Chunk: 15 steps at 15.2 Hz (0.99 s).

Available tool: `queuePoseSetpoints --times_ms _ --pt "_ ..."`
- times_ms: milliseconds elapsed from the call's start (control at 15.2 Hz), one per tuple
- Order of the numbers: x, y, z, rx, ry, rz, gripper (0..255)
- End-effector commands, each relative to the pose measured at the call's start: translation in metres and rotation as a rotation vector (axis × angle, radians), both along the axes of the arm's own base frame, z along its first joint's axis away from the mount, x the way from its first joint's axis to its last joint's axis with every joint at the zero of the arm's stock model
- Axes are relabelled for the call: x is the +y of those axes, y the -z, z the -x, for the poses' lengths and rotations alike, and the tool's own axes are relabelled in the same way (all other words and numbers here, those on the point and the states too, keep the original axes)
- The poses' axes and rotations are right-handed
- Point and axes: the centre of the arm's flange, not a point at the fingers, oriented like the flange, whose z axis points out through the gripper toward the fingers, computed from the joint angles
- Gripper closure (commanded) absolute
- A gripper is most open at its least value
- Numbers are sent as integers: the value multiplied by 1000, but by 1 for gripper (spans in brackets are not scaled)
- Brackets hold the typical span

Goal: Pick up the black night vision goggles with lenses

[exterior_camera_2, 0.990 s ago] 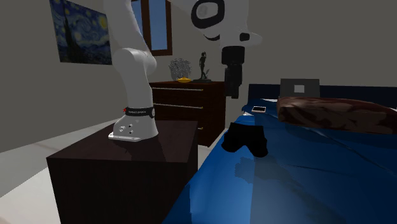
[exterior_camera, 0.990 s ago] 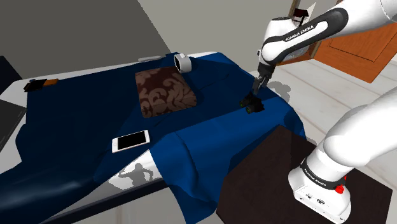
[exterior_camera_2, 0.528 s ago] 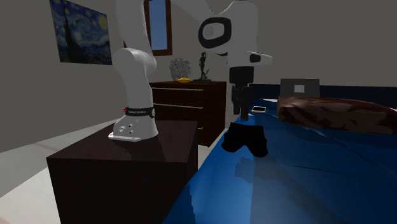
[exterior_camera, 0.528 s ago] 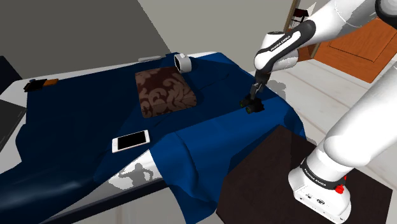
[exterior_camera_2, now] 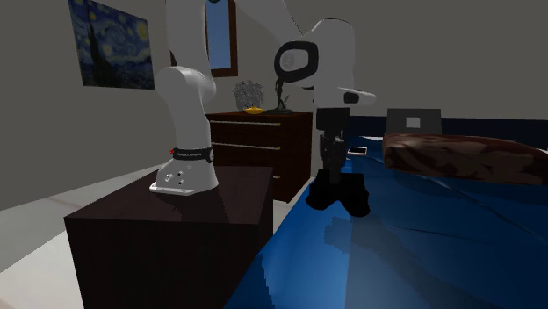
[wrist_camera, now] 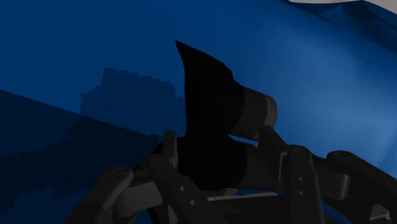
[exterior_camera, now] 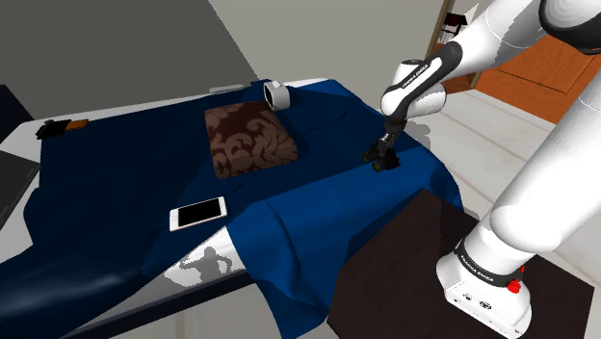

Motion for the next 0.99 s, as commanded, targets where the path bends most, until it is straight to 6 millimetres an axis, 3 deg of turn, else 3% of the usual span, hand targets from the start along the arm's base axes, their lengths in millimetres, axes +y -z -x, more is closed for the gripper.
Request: queuePoseSetpoints --times_ms 0,528,924 --pt "0 1 0 0 0 0 255" --pt "0 1 0 0 0 0 255" --pt "0 -31 0 0 0 0 255"
